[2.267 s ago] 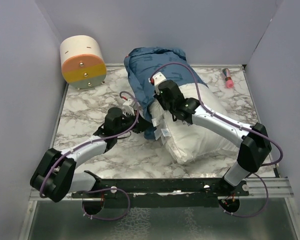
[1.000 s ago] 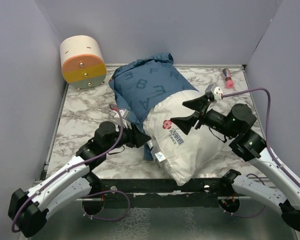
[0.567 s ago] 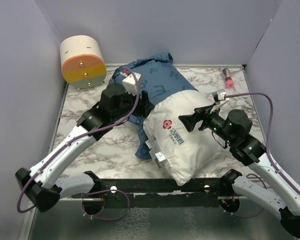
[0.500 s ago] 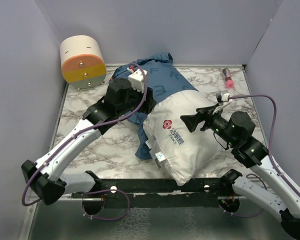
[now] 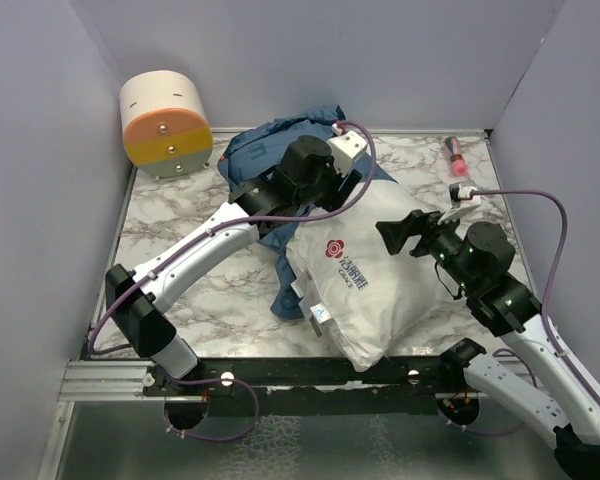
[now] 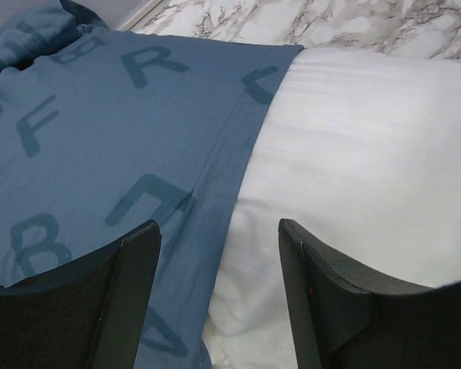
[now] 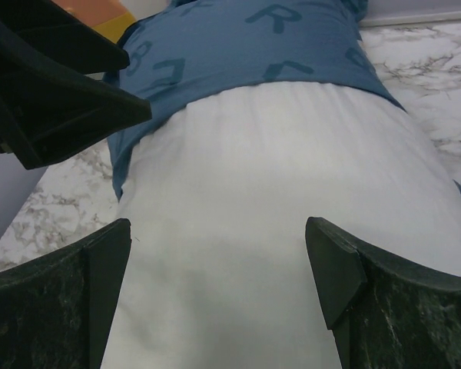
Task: Put the pillow into the pillowcase
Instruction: Stuff the pillow into the pillowcase.
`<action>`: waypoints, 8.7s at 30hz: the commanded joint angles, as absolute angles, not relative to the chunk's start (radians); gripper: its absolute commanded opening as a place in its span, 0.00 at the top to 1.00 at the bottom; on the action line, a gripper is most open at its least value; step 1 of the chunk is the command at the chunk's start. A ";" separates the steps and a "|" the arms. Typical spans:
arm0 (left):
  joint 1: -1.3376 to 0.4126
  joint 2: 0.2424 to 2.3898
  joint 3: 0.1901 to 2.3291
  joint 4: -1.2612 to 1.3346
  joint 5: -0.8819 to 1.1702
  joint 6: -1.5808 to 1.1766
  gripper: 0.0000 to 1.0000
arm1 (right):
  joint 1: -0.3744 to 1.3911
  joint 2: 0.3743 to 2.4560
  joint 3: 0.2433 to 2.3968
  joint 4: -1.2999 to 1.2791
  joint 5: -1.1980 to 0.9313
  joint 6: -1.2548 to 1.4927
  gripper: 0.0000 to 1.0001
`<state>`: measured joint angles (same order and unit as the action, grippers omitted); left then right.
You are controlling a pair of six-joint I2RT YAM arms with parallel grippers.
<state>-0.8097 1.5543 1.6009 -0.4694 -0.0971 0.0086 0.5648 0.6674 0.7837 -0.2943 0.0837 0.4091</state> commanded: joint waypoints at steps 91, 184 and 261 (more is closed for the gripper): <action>-0.770 1.183 0.746 0.182 0.316 -0.450 1.00 | 0.246 0.859 0.843 -0.253 -0.448 0.280 0.00; -1.031 1.342 1.403 -0.465 -0.196 -0.245 1.00 | 0.540 1.044 0.371 0.392 -0.456 0.403 0.99; -1.024 1.072 0.653 0.022 -0.388 -0.510 0.46 | 0.546 0.735 0.593 -0.056 -0.524 0.317 0.20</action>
